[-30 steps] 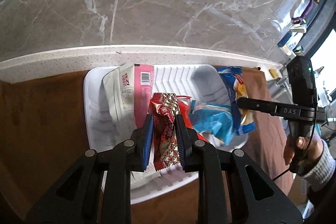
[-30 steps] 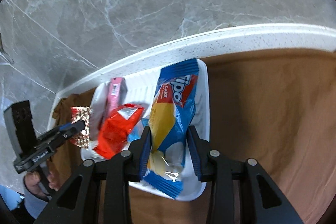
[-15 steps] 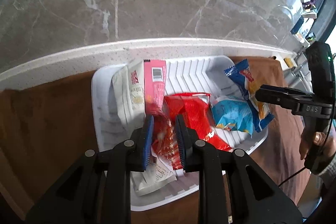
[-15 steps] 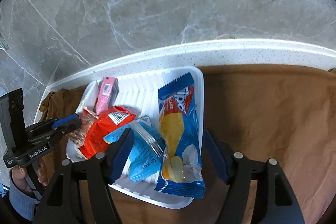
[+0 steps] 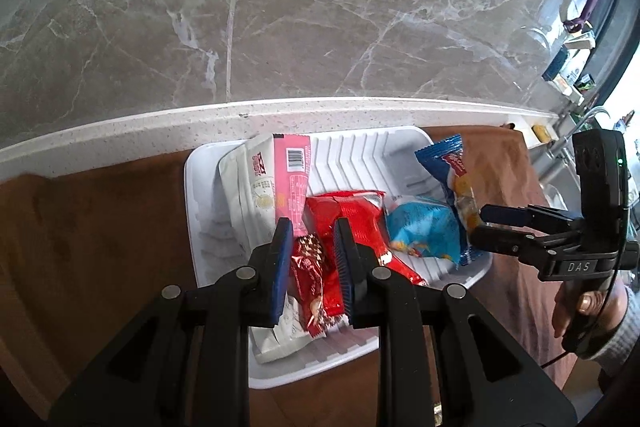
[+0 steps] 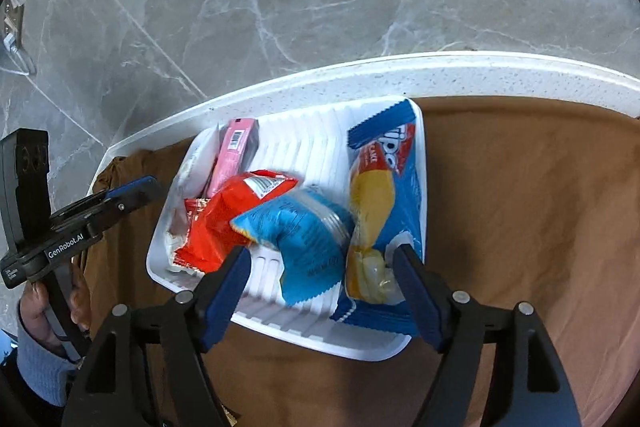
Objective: Organize snacks
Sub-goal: 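Lower both packets into the white tray and open both tools, then grasp the black coffee bag with the left tool while the right tool grasps the green-topped clear bag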
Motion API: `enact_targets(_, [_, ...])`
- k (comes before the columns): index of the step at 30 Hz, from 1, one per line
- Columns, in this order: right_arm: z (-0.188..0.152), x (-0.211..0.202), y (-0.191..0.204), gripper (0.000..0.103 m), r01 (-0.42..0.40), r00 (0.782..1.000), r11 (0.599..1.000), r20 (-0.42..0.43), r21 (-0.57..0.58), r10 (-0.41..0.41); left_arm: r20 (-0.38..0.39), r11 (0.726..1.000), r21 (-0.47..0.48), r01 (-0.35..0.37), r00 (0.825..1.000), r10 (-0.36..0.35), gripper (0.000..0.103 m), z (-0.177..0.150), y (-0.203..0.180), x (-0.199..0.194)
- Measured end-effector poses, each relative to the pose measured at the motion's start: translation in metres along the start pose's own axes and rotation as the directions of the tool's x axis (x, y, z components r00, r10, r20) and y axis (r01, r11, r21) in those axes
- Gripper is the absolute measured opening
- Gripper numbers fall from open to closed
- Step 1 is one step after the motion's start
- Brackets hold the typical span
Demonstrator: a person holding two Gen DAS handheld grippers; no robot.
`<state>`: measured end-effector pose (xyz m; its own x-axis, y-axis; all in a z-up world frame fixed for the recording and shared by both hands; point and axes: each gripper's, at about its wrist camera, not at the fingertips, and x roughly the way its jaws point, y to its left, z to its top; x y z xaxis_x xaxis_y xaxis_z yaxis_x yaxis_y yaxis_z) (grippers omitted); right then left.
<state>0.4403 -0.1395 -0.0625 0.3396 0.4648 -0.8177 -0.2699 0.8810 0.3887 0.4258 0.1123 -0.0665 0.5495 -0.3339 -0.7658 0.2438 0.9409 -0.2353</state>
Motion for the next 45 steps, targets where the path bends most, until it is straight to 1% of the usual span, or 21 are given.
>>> enact_targets(2, [-0.001, -0.006, -0.001, 0.076, 0.016, 1.000, 1.000, 0.024, 0.017, -0.016, 0.002, 1.000, 0.000, 0.009, 1.000, -0.009, 0.020, -0.003, -0.001, -0.005])
enact_targets(4, [-0.003, -0.017, -0.003, 0.076, 0.003, 0.999, 0.999, 0.051, 0.033, -0.005, 0.007, 1.000, 0.003, 0.017, 1.000, -0.017, 0.020, -0.007, -0.003, -0.012])
enact_targets(9, [-0.016, -0.042, -0.002, 0.076, -0.018, 0.998, 0.999, 0.061, 0.038, 0.016, 0.013, 0.999, 0.006, 0.051, 0.999, -0.051, 0.020, -0.025, -0.010, -0.034])
enact_targets(15, [-0.059, -0.071, 0.013, 0.078, -0.040, 0.998, 0.999, 0.041, -0.001, 0.040, -0.030, 0.997, 0.046, 0.068, 0.997, -0.067, 0.020, -0.062, -0.029, -0.053])
enact_targets(21, [-0.121, -0.083, 0.040, 0.078, -0.030, 0.999, 0.995, -0.031, -0.098, 0.027, -0.108, 0.993, 0.064, 0.100, 0.990, -0.092, 0.020, -0.113, -0.049, -0.070])
enact_targets(24, [-0.145, -0.083, 0.052, 0.078, -0.022, 0.998, 0.990, -0.061, -0.141, 0.014, -0.145, 0.992, 0.069, 0.104, 0.985, -0.094, 0.020, -0.140, -0.057, -0.080])
enact_targets(29, [-0.185, -0.087, 0.076, 0.078, -0.076, 0.992, 0.980, -0.114, -0.182, 0.055, -0.194, 0.994, 0.051, 0.096, 0.977, -0.085, 0.020, -0.179, -0.061, -0.098])
enact_targets(32, [-0.206, -0.086, 0.099, 0.078, -0.112, 0.986, 0.967, -0.148, -0.228, 0.079, -0.211, 0.996, 0.043, 0.074, 0.975, -0.063, 0.020, -0.201, -0.062, -0.113])
enact_targets(36, [-0.224, -0.078, 0.125, 0.078, -0.145, 0.978, 0.941, -0.189, -0.305, 0.089, -0.235, 0.998, 0.027, 0.051, 0.971, -0.043, 0.020, -0.227, -0.060, -0.127])
enact_targets(41, [-0.237, -0.070, 0.145, 0.078, -0.198, 0.966, 0.916, -0.228, -0.349, 0.122, -0.271, 0.999, -0.029, 0.045, 0.961, -0.052, 0.020, -0.260, -0.059, -0.137])
enact_targets(45, [-0.244, -0.064, 0.157, 0.078, -0.223, 0.958, 0.899, -0.253, -0.378, 0.131, -0.287, 0.997, -0.063, 0.038, 0.956, -0.054, 0.020, -0.276, -0.058, -0.140])
